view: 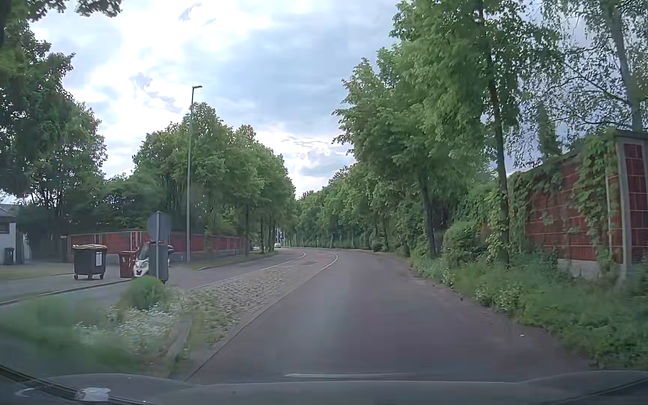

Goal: Follow the waypoints while adhering to traffic rules and regulations

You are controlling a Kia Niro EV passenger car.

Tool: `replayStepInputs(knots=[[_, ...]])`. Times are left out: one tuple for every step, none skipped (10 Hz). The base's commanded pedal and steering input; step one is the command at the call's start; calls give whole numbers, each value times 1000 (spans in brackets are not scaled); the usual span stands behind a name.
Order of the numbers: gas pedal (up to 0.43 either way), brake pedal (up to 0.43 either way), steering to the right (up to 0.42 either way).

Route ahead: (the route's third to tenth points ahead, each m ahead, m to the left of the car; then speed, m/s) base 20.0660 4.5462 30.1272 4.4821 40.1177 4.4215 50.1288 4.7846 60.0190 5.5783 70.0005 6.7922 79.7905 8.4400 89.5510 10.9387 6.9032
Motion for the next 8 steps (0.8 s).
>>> replayStepInputs(knots=[[287,18,18],[268,18,18],[260,18,18],[268,18,16],[280,18,11],[311,18,4],[331,18,3],[331,18,4]])
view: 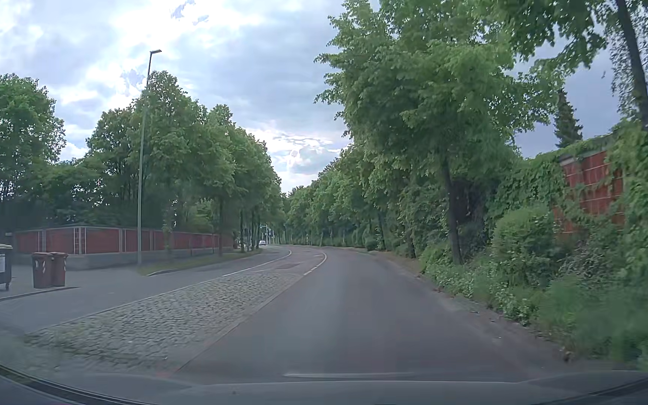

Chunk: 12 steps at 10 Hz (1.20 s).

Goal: Follow the waypoints while adhering to traffic rules and regulations

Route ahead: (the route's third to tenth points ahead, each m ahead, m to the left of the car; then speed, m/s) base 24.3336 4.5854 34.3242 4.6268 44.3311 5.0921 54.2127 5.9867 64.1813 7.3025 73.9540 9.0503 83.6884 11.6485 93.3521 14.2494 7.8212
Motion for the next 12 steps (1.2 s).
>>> replayStepInputs(knots=[[331,18,5],[331,18,5],[331,18,6],[331,12,6],[319,18,6],[319,18,6],[319,18,1],[319,18,0],[299,18,-1],[299,18,-9],[299,18,-10],[311,18,-5]])
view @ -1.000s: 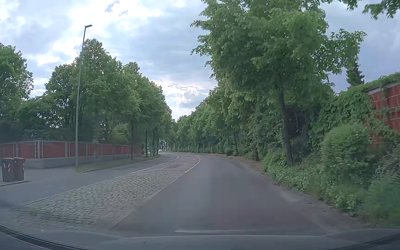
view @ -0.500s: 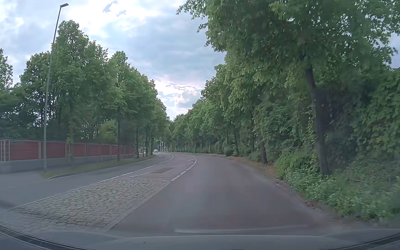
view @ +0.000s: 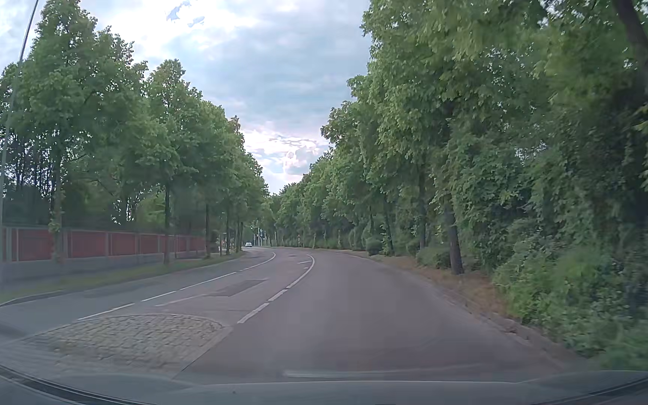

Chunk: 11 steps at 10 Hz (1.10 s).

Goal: Follow the waypoints while adhering to traffic rules and regulations

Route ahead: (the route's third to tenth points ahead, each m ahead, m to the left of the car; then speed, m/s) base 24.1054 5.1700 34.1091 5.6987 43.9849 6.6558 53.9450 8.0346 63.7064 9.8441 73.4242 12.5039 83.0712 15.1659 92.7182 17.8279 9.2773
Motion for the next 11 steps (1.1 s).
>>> replayStepInputs(knots=[[311,18,-2],[287,18,-1],[287,18,-1],[287,18,-2],[287,18,-2],[287,18,-3],[287,18,-3],[287,18,-3],[287,18,-5],[280,18,-5],[197,18,-5]])
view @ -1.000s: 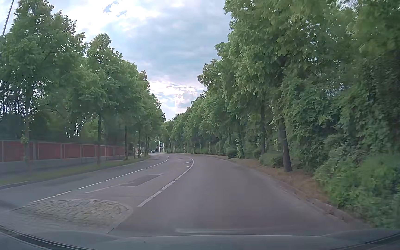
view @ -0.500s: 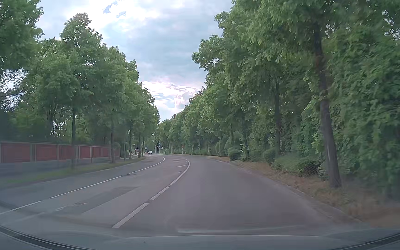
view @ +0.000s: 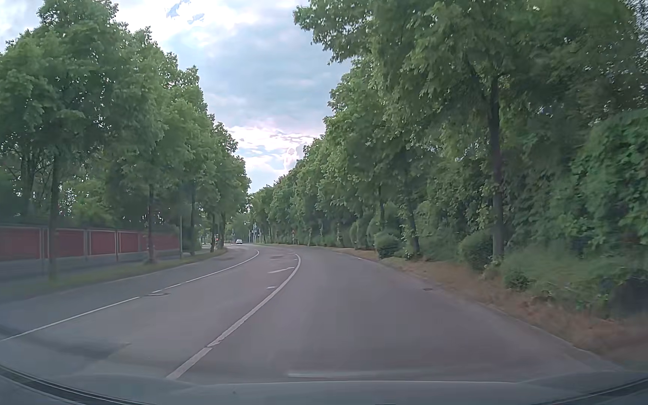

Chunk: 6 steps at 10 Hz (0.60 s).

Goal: Follow the waypoints while adhering to traffic rules and regulations

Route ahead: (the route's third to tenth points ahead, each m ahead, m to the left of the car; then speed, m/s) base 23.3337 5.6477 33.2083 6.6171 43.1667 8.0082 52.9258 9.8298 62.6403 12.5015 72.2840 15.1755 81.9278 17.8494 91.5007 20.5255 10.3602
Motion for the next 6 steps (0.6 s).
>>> replayStepInputs(knots=[[189,18,-5],[209,18,-5],[209,18,-6],[209,18,-6],[209,18,-6],[150,18,-6]])
